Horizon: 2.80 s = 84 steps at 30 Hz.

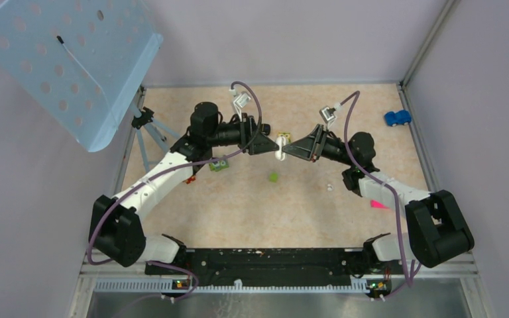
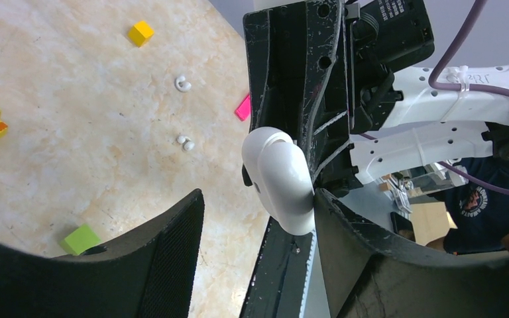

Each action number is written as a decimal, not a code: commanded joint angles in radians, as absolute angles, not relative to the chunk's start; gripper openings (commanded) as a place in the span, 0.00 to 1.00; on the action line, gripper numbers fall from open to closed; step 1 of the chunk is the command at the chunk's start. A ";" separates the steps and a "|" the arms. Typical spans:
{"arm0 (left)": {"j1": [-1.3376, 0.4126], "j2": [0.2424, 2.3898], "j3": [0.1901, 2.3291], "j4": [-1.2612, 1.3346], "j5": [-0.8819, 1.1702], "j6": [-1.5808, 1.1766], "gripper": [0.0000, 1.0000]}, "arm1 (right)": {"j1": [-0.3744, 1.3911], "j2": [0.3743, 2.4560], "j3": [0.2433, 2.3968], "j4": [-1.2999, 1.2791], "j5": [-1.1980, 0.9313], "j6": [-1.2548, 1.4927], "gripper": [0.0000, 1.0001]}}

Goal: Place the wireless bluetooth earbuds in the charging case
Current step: Open the charging case, then pass from the right arm to the left

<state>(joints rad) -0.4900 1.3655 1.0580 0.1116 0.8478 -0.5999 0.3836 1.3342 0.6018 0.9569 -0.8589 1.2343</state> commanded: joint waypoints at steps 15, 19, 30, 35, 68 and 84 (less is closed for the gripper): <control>-0.435 1.311 1.047 0.004 0.806 -0.529 0.66 | 0.390 1.325 0.610 1.052 -0.864 1.249 0.00; -0.425 1.272 1.045 0.011 0.801 -0.547 0.68 | 0.390 1.335 0.610 1.068 -0.868 1.258 0.00; -0.415 1.148 0.932 0.159 0.719 -0.579 0.82 | 0.380 1.419 0.607 1.238 -0.909 1.347 0.00; -0.402 1.151 0.924 0.173 0.748 -0.647 0.92 | 0.369 1.514 0.615 1.438 -0.941 1.411 0.00; -0.402 1.339 0.789 0.545 0.874 -0.985 0.76 | 0.408 1.761 0.703 1.725 -0.928 1.534 0.00; -0.401 1.370 0.771 0.625 0.874 -1.037 0.61 | 0.411 1.760 0.703 1.725 -0.925 1.539 0.00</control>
<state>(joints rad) -0.4061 1.3590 0.7750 0.5545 0.8711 -1.0290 0.3958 1.7573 0.6750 1.4891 -0.9363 1.5421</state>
